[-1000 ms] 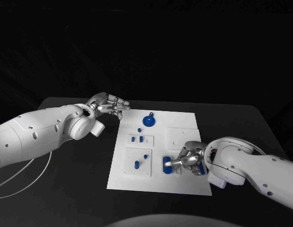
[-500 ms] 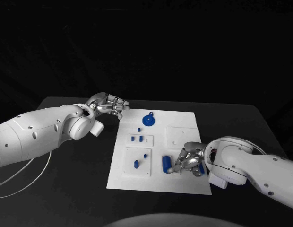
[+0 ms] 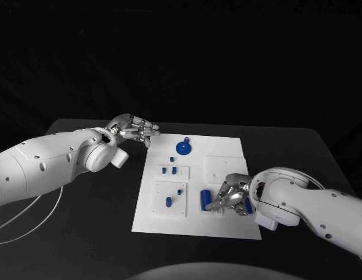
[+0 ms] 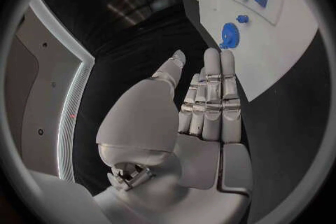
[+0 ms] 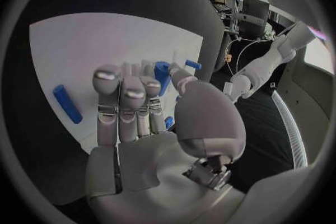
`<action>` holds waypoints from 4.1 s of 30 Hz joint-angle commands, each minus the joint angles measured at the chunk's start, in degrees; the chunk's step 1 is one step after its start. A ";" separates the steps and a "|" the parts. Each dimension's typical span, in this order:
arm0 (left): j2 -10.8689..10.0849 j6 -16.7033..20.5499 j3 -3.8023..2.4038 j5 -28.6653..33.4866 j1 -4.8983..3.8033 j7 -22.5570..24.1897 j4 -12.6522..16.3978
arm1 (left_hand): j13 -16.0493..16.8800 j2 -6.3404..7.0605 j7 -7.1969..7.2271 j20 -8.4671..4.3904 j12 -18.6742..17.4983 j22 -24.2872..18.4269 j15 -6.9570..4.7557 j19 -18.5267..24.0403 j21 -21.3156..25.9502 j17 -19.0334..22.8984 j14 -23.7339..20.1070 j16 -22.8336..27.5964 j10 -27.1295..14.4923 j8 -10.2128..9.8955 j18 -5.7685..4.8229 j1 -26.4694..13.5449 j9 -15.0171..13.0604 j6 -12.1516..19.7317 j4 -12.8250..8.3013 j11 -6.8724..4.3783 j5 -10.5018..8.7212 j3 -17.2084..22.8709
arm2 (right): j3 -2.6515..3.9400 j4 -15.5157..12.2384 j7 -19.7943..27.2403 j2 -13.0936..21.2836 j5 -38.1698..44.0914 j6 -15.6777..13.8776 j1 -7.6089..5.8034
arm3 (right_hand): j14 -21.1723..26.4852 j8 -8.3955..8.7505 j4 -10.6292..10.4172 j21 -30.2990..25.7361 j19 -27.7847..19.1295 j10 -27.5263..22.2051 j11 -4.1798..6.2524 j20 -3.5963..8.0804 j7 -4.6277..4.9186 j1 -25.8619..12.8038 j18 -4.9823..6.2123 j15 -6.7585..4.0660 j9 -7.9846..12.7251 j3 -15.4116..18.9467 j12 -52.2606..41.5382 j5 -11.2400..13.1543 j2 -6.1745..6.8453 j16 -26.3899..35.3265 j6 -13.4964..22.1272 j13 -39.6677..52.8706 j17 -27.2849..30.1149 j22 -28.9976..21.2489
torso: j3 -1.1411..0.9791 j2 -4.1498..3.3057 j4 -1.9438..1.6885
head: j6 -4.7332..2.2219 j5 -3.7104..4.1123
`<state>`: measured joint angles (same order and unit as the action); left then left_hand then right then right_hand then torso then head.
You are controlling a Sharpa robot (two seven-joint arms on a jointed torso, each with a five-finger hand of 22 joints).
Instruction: Assemble the parts on the task board
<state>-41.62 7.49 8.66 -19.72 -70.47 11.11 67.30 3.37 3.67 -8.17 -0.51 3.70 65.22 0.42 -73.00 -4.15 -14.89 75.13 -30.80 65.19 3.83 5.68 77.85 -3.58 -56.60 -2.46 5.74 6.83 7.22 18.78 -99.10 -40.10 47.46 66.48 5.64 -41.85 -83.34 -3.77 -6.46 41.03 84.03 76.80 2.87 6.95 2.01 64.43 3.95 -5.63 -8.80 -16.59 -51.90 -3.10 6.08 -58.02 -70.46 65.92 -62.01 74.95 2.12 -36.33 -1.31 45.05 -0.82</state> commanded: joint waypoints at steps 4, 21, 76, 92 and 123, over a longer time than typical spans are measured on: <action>0.10 -0.72 -0.01 -0.06 0.00 0.16 0.06 | 0.08 -0.68 0.01 0.15 -0.11 -0.07 0.31 -0.30 -0.08 0.09 0.05 0.21 -0.34 -0.17 -0.01 0.02 0.03 0.28 0.24 0.07 -0.08 -0.17 | -0.02 0.53 -0.61 -0.48 1.76 -0.87 0.05 | -0.19 0.10 0.35 0.25 2.92 0.48 -0.07 0.24 -0.02 -0.75 -0.76 -0.21 0.25 -1.31 -0.03 0.32 0.15 -0.36 -0.62 0.17 -0.16 4.64 | 0.00 0.00 0.03 | 0.07 -0.10; 0.08 -0.84 0.06 -0.07 0.00 -0.03 -0.03 | 0.08 -0.68 -0.23 0.16 -0.11 -0.26 0.33 -0.32 -0.10 0.10 0.04 0.22 -0.37 -0.17 0.02 0.30 0.03 0.23 0.30 0.15 -0.12 -0.14 | -0.28 1.57 -1.04 -1.12 1.27 1.91 0.07 | -0.16 0.09 8.26 0.25 2.83 0.43 -0.14 0.15 0.06 2.72 -0.77 -0.13 0.36 2.41 0.12 0.34 2.47 -0.24 -1.02 0.31 -0.10 4.66 | -0.05 0.02 0.08 | 0.19 -0.09; -0.78 0.75 0.09 -0.31 0.02 1.66 0.18 | 0.10 -1.21 0.52 -0.63 0.12 -1.08 -0.40 -0.61 -0.19 -0.01 0.40 0.26 5.31 -0.13 -0.85 0.47 -0.01 -0.10 0.60 -1.41 -3.37 -0.77 | 6.75 2.47 -0.57 10.82 10.58 9.33 3.67 | -0.19 0.22 -0.34 -0.57 2.80 0.23 -0.23 0.36 0.14 1.76 -0.94 -0.19 -20.35 4.51 0.75 0.34 3.75 0.54 3.64 1.65 -0.56 4.41 | 0.05 0.06 0.12 | -0.71 3.24; -0.85 0.21 0.10 -0.32 0.03 1.18 0.18 | 0.11 -1.12 0.44 -0.59 0.15 -1.02 -0.32 -0.57 -0.21 -0.06 0.40 0.28 4.90 -0.14 -0.84 0.25 -0.01 -0.08 0.67 -1.27 -3.36 -0.68 | 6.62 2.64 -0.89 8.36 13.17 4.95 6.27 | -0.33 0.05 -0.86 -0.58 2.97 0.55 -0.04 0.42 -0.17 1.84 -0.87 -0.31 -16.26 4.28 0.58 0.33 4.20 0.72 1.69 1.63 -0.89 4.52 | 0.10 0.01 0.06 | 0.06 2.82; -1.04 -0.41 0.15 -0.31 0.03 0.12 -0.08 | 0.11 -1.14 0.26 -0.43 0.13 -1.14 -0.17 -0.57 -0.16 -0.11 0.40 0.37 3.89 -0.15 -0.70 0.07 0.01 0.41 0.96 -0.96 -3.39 -0.76 | 6.82 2.11 -0.02 9.02 10.22 -1.07 6.41 | -0.12 0.12 19.30 1.09 2.63 0.31 -0.18 -0.03 0.86 -2.17 -0.66 0.00 -8.18 -22.39 -0.29 -13.57 -1.69 0.44 0.67 1.20 0.27 4.79 | 0.05 0.09 0.15 | 0.03 2.14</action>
<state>-42.70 7.82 8.84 -20.11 -70.45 11.26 67.16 3.38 2.67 -7.77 -0.82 3.93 64.16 0.21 -73.73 -4.15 -14.91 75.35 -30.80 69.49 3.83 5.30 78.21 -3.58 -56.60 -1.77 4.92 3.71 6.48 25.47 -96.79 -39.91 56.20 79.16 6.04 -35.60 -83.61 -3.25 3.19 41.92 84.03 76.57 2.48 7.35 2.87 62.70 3.03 -5.74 -16.61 -29.68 -52.01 -16.87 4.52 -57.42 -69.46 67.12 -61.80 74.91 2.15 -36.23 -1.18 45.10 1.38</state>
